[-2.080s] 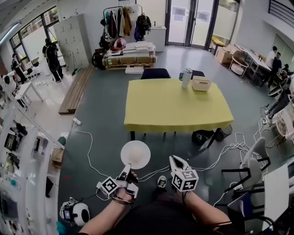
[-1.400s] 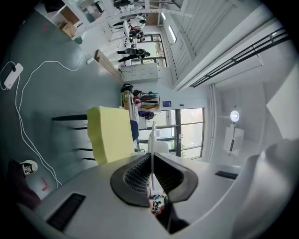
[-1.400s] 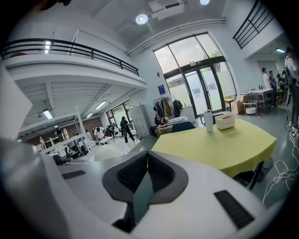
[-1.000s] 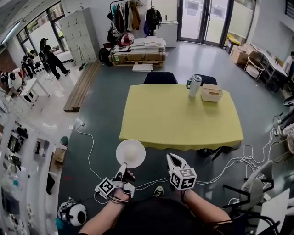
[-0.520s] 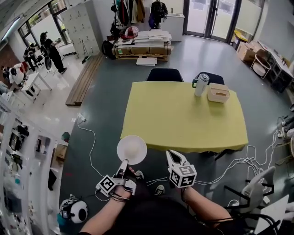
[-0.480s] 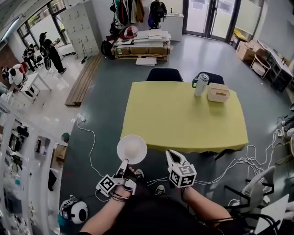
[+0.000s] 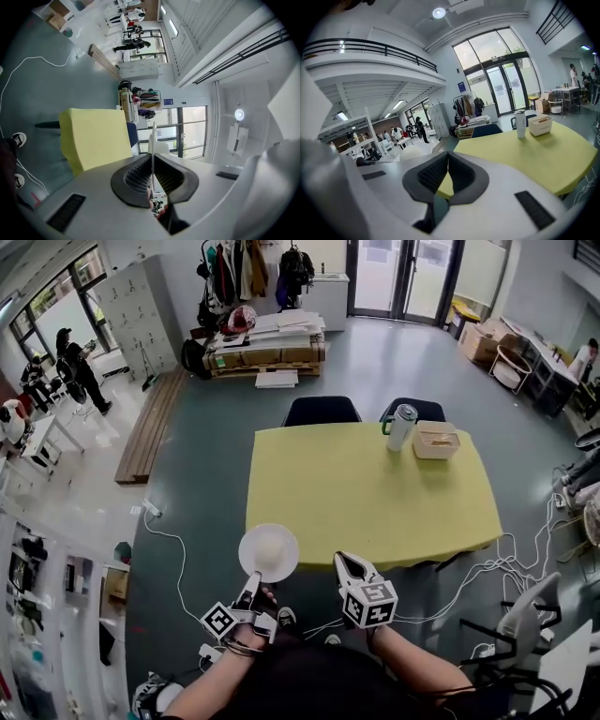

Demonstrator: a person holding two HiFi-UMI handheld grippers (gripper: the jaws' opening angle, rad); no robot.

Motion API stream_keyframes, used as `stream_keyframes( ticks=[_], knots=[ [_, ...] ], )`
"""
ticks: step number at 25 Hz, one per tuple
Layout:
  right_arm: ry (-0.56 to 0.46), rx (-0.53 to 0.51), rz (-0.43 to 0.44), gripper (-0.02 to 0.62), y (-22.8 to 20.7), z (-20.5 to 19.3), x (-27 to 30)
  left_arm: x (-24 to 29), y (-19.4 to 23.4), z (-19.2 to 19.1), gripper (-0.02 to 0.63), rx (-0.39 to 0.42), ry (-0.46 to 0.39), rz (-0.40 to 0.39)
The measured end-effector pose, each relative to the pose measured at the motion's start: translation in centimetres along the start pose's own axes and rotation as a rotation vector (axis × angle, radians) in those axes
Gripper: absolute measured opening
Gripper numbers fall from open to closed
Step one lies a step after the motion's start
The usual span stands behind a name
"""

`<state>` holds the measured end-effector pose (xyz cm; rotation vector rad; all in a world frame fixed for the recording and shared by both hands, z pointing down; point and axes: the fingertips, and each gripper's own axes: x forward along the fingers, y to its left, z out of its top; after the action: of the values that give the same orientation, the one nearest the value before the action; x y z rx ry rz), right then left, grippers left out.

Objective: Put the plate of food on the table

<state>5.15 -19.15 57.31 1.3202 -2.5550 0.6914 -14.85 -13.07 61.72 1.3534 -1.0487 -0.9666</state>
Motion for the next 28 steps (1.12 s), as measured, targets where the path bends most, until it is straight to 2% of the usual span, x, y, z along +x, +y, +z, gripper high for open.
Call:
stream_keyframes(
  ticks=[6, 13, 17, 22, 28],
  knots=[
    [-0.015, 0.017, -0.056, 0.012, 0.6, 1.6, 3.6, 3.1, 0.3, 1.9, 0.023, 0.006, 0.108, -0.023],
    [-0.041, 0.006, -0.114, 0.012, 1.5, 3.1, 6.2, 5.5, 1.2, 4.1, 0.023, -0.024, 0.188, -0.023],
    [-0.04, 0.004, -0.132, 0.012, 1.4, 3.6, 6.7, 6.4, 1.2, 5.0, 0.023, -0.036, 0.189, -0.022],
    [-0.025, 0.003, -0.123, 0.012, 0.5, 3.8, 7.4, 7.3, 2.1, 5.5, 0.023, -0.013, 0.178, -0.013],
    [-0.014, -0.026, -0.095, 0.012, 0.8, 4.1, 8.4, 7.4, 3.9, 6.4, 0.023, -0.056, 0.149, -0.022]
  ],
)
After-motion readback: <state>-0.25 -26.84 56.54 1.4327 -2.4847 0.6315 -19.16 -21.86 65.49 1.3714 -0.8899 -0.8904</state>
